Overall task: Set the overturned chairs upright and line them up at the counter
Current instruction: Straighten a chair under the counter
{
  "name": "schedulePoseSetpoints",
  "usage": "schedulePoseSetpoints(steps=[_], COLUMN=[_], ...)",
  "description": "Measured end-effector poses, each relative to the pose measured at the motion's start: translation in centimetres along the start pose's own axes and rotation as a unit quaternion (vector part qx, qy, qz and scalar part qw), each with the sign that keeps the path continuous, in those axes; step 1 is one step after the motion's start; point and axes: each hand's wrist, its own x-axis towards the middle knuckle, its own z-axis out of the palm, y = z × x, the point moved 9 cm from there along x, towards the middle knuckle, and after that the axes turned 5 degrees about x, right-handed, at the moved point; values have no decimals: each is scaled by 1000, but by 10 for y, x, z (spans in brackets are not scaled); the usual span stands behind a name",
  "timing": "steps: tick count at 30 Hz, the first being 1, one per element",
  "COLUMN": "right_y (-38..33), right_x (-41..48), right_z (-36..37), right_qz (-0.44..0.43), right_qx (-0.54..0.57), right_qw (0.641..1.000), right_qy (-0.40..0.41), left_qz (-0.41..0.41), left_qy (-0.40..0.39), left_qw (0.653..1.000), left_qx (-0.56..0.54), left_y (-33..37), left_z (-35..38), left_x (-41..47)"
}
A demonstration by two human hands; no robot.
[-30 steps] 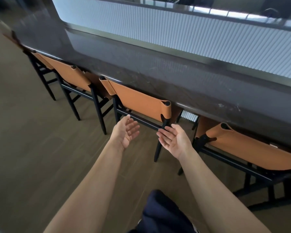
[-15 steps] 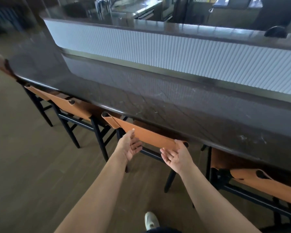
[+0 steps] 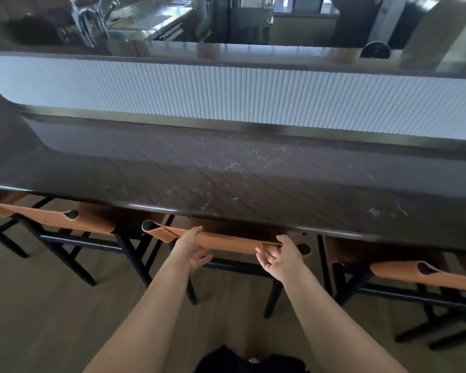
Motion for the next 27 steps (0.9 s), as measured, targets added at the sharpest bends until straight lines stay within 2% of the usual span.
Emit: schedulePoseSetpoints(steps=[6,13,19,27], right_y=[3,-6,-15,-16], right_x=[11,25,28,24], right_z=[1,-11,-16,-31], right_qz=[-35,-29,-69,-82], right_qx=[4,22,88,99], right_qw=[998,991,981,978], right_qy=[58,129,158,167], left_qz=[-5,-31,-54,-25], left_qy=[4,-5,1,-12], left_qw=[999,999,999,998], left_qx=[35,27,6,-57], left_y=[16,6,0,-2], left_z=[-18,-11,-4,6], left_x=[36,66,76,76])
